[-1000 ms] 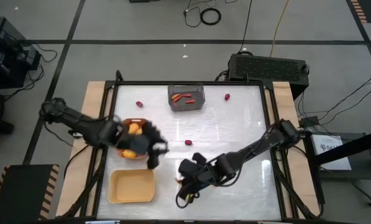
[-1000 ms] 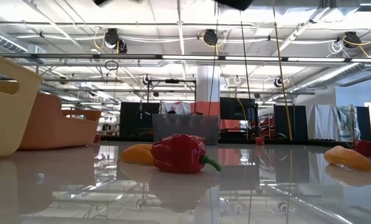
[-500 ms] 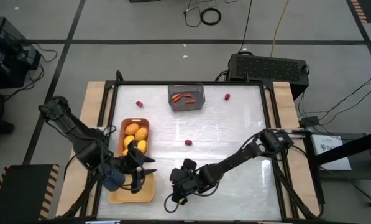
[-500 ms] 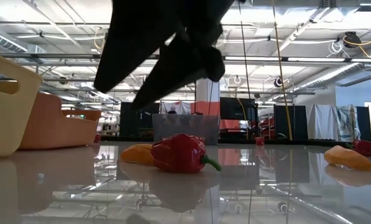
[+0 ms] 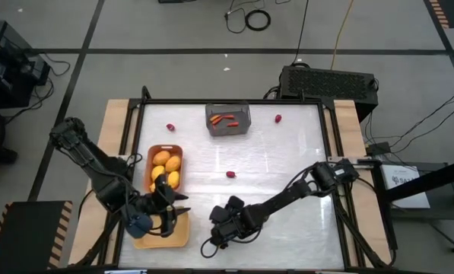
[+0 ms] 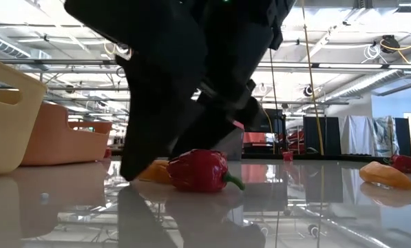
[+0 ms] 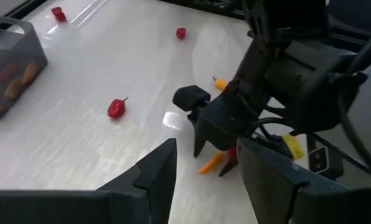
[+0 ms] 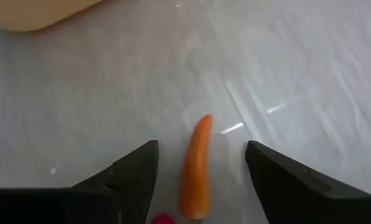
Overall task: Sort produce into baskets
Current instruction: Put the orange chili pepper into the black bin
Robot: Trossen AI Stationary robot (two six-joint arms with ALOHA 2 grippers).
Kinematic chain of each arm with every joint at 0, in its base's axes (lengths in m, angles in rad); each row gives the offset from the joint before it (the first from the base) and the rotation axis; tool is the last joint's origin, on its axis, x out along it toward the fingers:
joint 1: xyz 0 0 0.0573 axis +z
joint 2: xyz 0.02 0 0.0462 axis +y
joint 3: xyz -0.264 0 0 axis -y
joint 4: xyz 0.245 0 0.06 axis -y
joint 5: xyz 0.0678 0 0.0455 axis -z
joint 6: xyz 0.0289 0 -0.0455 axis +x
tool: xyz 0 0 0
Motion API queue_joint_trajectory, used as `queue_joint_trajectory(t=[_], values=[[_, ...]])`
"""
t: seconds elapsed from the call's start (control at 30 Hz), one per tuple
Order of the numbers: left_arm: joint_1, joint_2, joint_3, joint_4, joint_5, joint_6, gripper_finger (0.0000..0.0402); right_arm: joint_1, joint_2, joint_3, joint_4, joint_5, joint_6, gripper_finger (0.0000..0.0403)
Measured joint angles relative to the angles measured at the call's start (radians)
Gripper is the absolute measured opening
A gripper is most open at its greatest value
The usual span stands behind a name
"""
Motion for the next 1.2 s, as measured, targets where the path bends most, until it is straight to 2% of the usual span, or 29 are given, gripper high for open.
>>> queue_joint_trajectory(t=[0.17,0.37,0.63,0.77,0.9,1.2], values=[[-0.001,0.000,0.000,0.013,0.000,0.000,0.0176,0.000,0.000,0.001,-0.015,0.007,-0.001,0.0192],[0.000,0.000,0.000,0.013,0.000,0.000,0.0176,-0.001,0.000,0.001,-0.011,0.003,0.003,0.0110],[0.000,0.000,0.000,0.014,0.000,0.000,0.0176,-0.017,-0.003,0.015,0.001,-0.065,0.051,0.0015],[0.000,0.000,0.000,0.017,0.000,0.000,0.0176,-0.034,-0.003,0.059,-0.012,-0.099,0.045,0.0007],[0.000,0.000,0.000,0.017,0.000,0.000,0.0176,-0.062,-0.003,0.149,-0.136,-0.100,0.007,0.0015],[0.000,0.000,0.000,0.004,0.054,-0.025,0.0176,-0.174,-0.006,0.371,-0.429,-0.111,-0.239,0.0014]])
